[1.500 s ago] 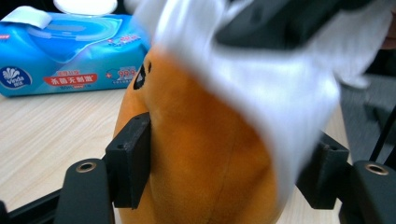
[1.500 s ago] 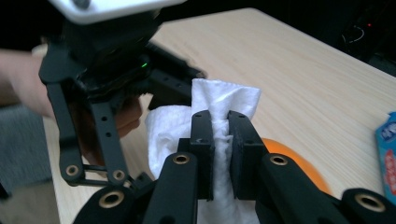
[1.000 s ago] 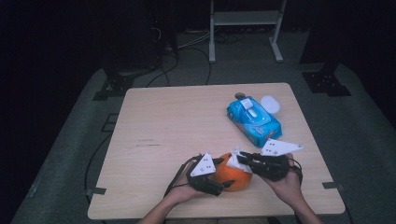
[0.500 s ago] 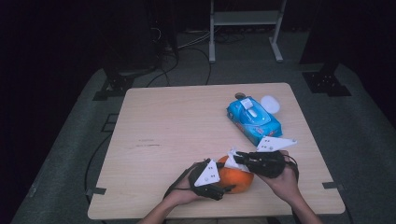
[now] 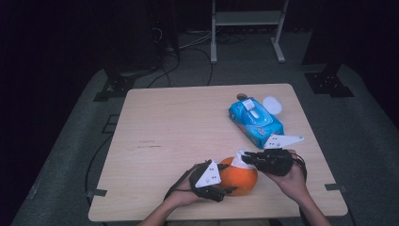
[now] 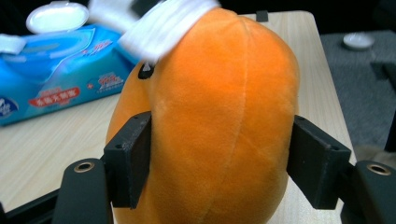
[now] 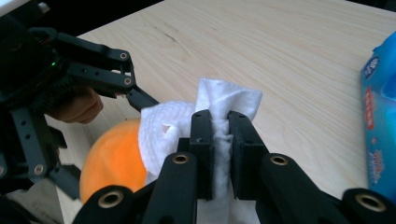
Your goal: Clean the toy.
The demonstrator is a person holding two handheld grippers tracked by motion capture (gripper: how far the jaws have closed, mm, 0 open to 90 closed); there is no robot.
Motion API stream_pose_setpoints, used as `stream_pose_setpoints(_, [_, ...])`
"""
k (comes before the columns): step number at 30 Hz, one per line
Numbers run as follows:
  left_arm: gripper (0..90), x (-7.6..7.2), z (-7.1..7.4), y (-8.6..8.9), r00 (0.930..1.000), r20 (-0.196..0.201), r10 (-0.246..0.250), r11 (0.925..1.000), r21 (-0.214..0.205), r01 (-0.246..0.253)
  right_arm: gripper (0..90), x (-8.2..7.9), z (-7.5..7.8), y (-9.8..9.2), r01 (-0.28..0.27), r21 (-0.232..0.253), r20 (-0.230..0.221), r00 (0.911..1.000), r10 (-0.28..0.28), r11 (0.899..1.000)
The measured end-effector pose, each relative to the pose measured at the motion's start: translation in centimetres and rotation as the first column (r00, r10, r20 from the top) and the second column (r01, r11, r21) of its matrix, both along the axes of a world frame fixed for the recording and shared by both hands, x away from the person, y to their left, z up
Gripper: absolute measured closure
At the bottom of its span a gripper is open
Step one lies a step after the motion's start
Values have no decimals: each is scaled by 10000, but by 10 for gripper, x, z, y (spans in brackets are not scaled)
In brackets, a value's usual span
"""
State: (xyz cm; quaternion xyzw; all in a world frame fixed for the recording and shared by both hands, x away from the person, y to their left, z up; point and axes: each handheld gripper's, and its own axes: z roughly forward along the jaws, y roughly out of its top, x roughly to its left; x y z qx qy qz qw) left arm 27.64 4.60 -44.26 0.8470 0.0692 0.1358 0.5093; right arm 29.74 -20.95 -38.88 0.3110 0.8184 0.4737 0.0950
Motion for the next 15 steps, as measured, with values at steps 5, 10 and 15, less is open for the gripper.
stream_pose_setpoints(5, [298, 12, -1, 9, 9947, -964, 368, 9980, -479, -415, 804, -4, 6, 0, -26, 261, 195, 9998, 21, 9997])
stream_pose_setpoints(10, [293, 22, -3, 17, 9824, -1742, 668, 9923, -914, -837, 802, -12, 11, 16, -685, 407, 500, 9965, 664, 9968])
stream_pose_setpoints(15, [291, 26, -3, 22, 9777, -1969, 728, 9899, -1056, -949, 802, -6, 6, 7, -218, 332, 525, 9984, 201, 9992])
